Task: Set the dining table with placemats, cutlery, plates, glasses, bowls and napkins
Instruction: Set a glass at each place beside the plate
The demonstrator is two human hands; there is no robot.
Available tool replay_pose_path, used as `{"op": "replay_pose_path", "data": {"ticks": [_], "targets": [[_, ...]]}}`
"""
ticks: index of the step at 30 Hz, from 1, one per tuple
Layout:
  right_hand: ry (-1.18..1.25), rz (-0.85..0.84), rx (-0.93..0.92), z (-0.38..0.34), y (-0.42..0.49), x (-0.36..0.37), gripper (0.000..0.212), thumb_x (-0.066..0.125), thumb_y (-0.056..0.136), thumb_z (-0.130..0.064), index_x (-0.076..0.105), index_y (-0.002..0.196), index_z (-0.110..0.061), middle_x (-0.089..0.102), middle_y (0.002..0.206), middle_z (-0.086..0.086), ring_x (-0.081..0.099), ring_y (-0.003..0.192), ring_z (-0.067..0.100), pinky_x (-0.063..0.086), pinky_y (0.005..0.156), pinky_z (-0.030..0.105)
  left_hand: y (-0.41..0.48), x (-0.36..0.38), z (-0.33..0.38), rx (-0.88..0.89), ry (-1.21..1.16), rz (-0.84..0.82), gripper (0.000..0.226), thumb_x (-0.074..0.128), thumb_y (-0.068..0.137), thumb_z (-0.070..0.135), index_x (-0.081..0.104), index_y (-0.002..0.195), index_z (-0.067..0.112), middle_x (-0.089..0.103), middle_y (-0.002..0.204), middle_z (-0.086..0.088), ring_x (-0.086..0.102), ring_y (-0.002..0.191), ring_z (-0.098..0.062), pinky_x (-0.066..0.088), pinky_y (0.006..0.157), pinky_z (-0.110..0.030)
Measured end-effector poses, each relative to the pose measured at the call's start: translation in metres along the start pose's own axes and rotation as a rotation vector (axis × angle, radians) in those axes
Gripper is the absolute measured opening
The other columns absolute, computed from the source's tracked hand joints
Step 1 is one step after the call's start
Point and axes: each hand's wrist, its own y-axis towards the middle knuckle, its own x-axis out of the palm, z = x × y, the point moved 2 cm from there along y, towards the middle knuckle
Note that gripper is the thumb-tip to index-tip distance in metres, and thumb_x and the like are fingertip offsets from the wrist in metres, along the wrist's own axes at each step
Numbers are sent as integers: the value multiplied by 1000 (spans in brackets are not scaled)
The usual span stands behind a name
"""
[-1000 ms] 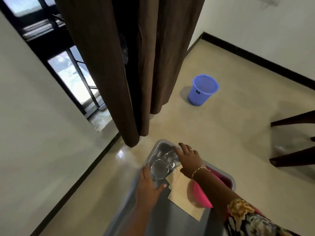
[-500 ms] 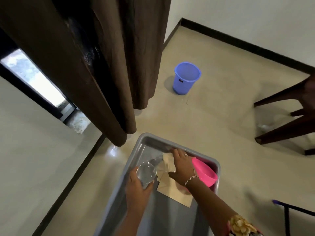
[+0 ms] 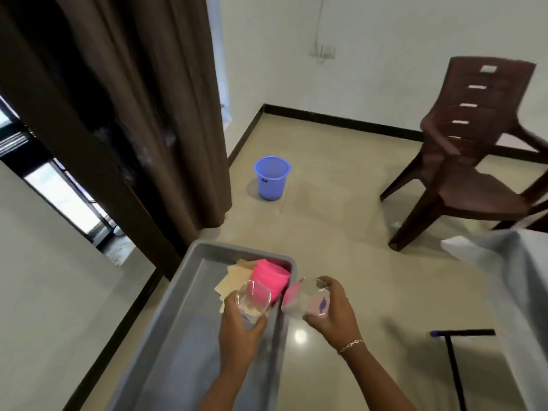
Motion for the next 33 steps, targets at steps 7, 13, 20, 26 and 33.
{"op": "replay_pose_path", "data": {"ticks": [7, 13, 20, 26, 33], "targets": [[178, 234, 2, 13, -80, -140, 72, 68, 43, -44, 41, 108, -33, 51, 114, -7, 49, 108, 0, 37, 84, 8, -80, 77, 88, 125, -64, -121, 60, 79, 72, 15, 45, 121, 13, 55, 109, 0, 55, 100, -23, 46, 82, -33], [242, 520, -3, 28, -101, -242, 69, 68, 42, -44, 43, 106, -35, 47, 115, -4, 48, 107, -2, 39, 84, 9, -96, 164, 169, 264, -125, -296, 56, 79, 71, 10, 47, 116, 11, 58, 112, -5, 56, 100, -23, 37, 77, -22], [203, 744, 12, 62, -62, -334, 71, 71, 45, -46, 43, 109, -34, 47, 116, 5, 52, 105, 10, 44, 82, 17, -74, 262, 253, 412, -207, -490, 45, 76, 75, 11, 47, 109, 11, 55, 102, -3, 55, 84, -8, 40, 67, 0], [165, 825, 47, 89, 30, -403, 65, 75, 54, -35, 41, 110, -35, 51, 110, -11, 52, 103, 7, 44, 91, 29, 9, 359, 327, 545, -184, -685, 49, 78, 73, 18, 49, 112, 14, 56, 104, 3, 56, 93, -11, 38, 68, -2], [227, 1027, 138, 102, 130, -472, 72, 73, 46, -45, 43, 110, -32, 52, 108, 3, 52, 102, 15, 45, 87, 32, 100, 450, 406, 695, -87, -920, 50, 78, 73, 22, 45, 111, 25, 55, 102, 11, 54, 91, -1, 40, 69, -3]]}}
